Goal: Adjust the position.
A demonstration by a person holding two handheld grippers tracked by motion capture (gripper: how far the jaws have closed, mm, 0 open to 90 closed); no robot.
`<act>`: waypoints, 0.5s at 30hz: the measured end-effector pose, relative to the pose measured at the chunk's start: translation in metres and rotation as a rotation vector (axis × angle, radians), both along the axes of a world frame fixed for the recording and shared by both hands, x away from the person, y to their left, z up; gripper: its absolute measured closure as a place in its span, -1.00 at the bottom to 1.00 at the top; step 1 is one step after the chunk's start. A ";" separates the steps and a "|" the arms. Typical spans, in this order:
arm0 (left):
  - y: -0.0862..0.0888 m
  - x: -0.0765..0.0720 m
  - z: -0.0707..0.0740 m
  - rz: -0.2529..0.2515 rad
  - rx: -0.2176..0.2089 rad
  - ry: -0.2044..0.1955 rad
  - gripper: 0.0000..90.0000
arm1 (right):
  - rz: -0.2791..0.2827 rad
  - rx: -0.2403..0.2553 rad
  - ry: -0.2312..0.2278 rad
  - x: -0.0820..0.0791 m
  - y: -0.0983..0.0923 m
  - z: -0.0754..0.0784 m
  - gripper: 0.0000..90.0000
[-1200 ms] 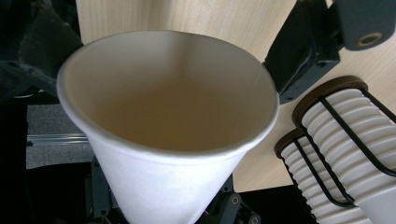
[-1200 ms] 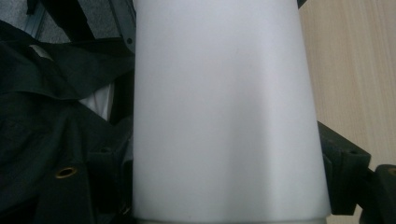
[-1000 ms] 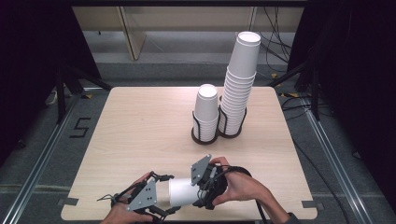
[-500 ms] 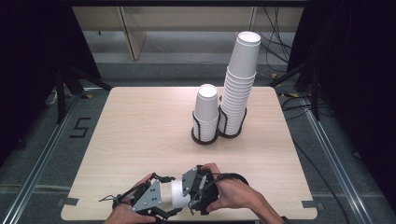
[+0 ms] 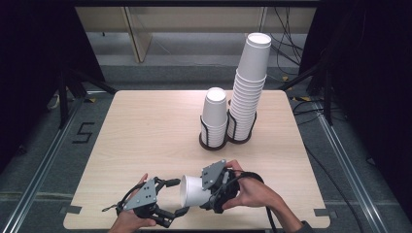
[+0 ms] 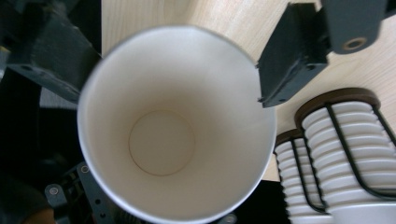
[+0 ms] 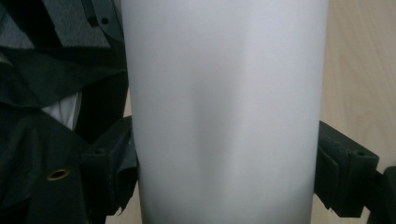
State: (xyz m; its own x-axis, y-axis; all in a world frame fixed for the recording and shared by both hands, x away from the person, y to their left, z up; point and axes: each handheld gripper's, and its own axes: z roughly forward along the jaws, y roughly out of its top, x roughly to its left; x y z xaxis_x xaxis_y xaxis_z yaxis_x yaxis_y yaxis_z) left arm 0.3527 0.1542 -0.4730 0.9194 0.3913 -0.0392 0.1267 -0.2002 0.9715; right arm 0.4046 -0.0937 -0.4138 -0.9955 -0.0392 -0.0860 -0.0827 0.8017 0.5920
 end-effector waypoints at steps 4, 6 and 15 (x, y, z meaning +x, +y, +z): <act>0.002 0.002 0.000 0.007 -0.038 0.037 -0.68 | -0.043 0.066 0.018 0.005 -0.011 0.004 -0.55; 0.003 0.003 0.000 0.005 -0.071 0.058 -0.68 | -0.041 0.095 0.017 0.006 -0.014 0.006 -0.55; 0.003 0.004 0.000 0.009 -0.134 0.114 -0.72 | -0.013 0.172 0.063 0.006 -0.015 0.004 -0.56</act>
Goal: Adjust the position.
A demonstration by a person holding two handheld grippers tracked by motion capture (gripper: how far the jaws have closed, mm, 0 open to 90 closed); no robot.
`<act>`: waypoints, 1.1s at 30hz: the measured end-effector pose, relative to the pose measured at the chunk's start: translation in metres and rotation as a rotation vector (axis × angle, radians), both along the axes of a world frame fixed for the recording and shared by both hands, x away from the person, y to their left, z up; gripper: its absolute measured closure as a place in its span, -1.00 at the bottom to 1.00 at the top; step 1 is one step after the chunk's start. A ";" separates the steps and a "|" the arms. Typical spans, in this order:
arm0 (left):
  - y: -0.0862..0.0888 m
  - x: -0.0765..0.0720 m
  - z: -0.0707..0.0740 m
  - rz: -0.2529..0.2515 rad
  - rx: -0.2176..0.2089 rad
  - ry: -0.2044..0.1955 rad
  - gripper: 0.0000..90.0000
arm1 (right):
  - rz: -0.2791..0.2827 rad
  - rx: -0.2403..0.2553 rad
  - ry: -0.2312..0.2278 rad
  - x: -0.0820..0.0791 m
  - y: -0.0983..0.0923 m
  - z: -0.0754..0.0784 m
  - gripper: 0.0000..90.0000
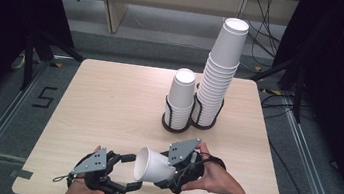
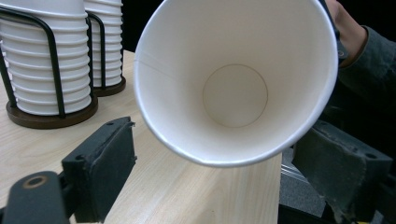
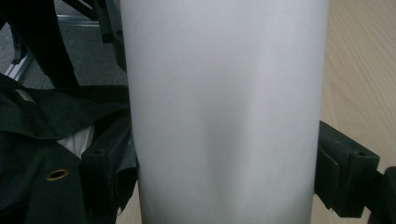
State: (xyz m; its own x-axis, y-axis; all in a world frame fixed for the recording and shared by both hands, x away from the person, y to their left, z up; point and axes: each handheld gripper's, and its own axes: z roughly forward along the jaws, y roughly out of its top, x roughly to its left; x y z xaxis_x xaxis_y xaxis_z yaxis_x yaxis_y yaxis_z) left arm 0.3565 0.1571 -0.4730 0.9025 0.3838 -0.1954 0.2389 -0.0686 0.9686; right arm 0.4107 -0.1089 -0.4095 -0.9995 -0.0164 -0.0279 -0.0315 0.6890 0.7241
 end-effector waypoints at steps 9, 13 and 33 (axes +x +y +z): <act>-0.006 -0.002 0.000 0.002 0.008 -0.021 -0.74 | 0.023 0.038 0.036 0.000 0.005 -0.006 -0.55; -0.005 -0.002 0.001 -0.010 -0.021 -0.010 -0.73 | 0.023 0.048 0.040 0.001 0.006 -0.008 -0.55; -0.007 -0.004 0.003 0.010 -0.078 -0.029 -0.87 | 0.050 0.046 0.058 -0.005 0.022 -0.017 -0.55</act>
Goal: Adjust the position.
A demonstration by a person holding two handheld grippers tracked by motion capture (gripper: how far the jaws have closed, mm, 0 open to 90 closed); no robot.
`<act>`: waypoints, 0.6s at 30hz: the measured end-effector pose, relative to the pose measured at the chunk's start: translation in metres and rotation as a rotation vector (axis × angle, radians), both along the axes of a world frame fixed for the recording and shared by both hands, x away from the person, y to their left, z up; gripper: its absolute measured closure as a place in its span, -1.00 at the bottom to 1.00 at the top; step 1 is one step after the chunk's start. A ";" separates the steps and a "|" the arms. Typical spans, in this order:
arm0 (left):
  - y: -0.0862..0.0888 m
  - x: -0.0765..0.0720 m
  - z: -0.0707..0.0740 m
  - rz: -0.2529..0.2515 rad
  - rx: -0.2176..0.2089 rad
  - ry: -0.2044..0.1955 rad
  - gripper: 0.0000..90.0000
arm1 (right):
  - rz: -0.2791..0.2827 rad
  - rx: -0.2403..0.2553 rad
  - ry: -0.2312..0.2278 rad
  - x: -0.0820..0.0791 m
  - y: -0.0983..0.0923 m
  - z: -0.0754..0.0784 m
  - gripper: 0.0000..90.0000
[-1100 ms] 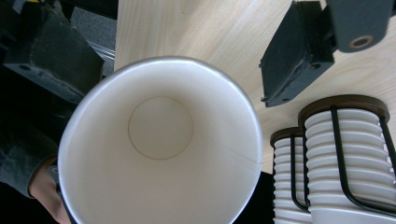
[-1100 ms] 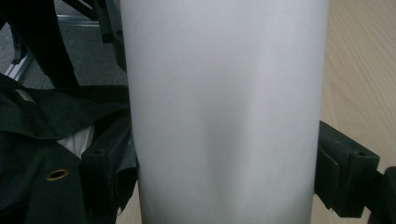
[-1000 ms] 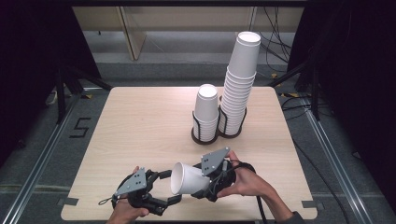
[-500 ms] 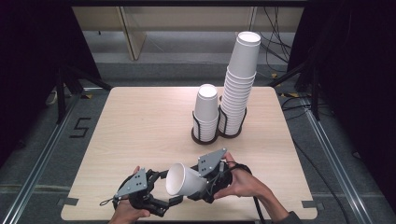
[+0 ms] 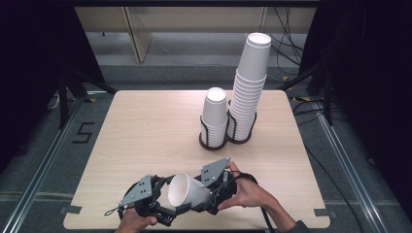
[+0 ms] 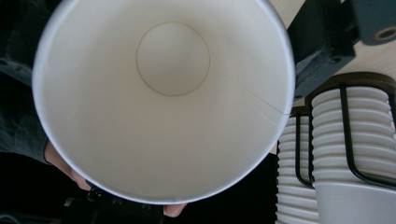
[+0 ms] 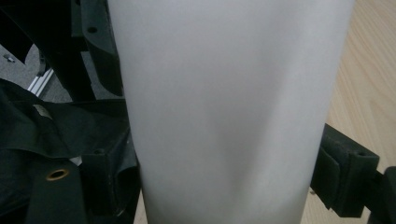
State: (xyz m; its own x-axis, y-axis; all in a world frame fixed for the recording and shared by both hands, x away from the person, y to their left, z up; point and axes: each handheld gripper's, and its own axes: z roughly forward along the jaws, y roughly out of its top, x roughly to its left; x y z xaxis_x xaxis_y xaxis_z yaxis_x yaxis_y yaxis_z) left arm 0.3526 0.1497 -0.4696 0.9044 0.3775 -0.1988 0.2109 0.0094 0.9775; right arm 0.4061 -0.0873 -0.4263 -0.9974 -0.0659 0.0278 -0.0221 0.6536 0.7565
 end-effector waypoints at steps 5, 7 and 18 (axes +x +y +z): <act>0.001 0.000 0.001 0.008 0.007 -0.014 -0.81 | -0.017 0.011 0.025 0.000 0.000 -0.003 -0.56; 0.001 -0.001 0.003 0.016 0.019 -0.022 -0.80 | -0.029 0.013 0.040 0.001 0.000 -0.003 -0.60; 0.003 0.000 0.006 0.049 0.031 -0.034 -0.79 | -0.116 -0.056 -0.010 0.000 -0.009 -0.002 -0.63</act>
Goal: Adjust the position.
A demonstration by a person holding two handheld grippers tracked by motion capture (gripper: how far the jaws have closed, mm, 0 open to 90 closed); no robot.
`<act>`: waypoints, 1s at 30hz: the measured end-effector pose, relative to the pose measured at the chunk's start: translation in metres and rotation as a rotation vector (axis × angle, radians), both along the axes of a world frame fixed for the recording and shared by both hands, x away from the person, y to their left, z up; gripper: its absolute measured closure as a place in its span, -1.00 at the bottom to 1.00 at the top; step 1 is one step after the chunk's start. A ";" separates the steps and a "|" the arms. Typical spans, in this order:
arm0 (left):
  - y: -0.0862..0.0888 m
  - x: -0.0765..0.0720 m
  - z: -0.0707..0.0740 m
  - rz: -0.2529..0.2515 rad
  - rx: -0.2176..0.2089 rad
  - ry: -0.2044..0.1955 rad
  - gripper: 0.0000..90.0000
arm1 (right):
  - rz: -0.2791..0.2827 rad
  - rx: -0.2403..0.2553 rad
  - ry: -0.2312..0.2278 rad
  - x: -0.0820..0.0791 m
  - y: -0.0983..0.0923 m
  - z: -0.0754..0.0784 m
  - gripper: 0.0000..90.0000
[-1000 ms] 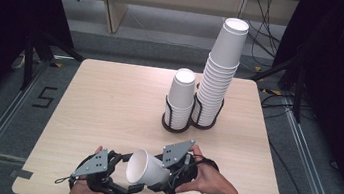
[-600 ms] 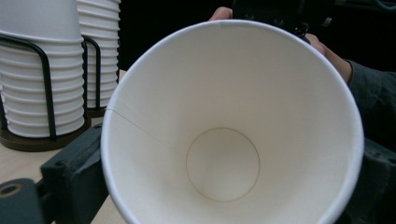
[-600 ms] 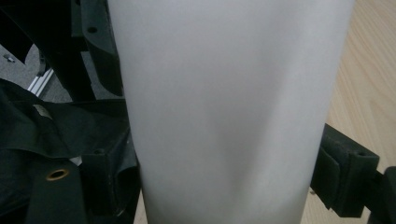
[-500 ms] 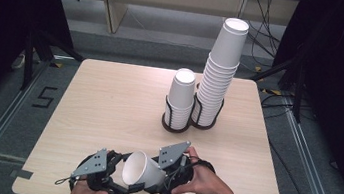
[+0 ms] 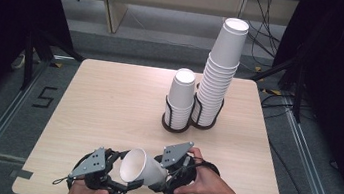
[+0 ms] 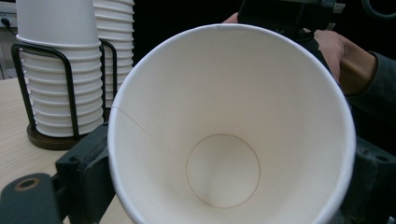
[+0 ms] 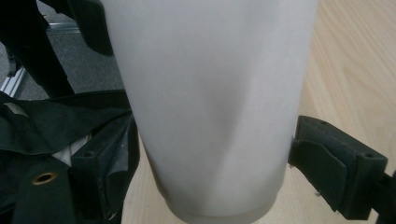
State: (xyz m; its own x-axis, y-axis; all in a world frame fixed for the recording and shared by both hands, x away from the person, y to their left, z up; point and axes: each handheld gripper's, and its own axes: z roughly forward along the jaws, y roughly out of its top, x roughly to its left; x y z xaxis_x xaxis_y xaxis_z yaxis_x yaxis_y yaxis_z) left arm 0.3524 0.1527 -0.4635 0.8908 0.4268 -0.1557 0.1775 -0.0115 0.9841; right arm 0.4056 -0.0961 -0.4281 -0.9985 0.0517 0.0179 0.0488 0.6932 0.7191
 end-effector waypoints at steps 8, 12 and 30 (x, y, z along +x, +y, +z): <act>0.002 0.000 0.000 0.026 -0.034 0.021 -0.86 | 0.028 0.030 0.001 -0.002 0.006 -0.006 -0.48; 0.002 -0.001 0.001 0.025 -0.066 0.017 -0.83 | 0.014 0.099 0.047 -0.001 0.006 -0.009 -0.48; 0.006 -0.003 0.006 0.065 -0.048 -0.013 -0.71 | -0.052 0.141 0.097 0.001 0.007 -0.018 -0.65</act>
State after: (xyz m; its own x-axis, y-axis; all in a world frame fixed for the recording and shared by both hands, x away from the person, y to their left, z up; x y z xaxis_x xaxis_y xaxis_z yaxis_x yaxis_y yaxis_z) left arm 0.3499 0.1583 -0.4576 0.8634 0.4763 -0.1663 0.1638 0.0472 0.9854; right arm 0.4062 -0.0895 -0.4462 -0.9877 0.0936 0.1252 0.1563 0.5805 0.7991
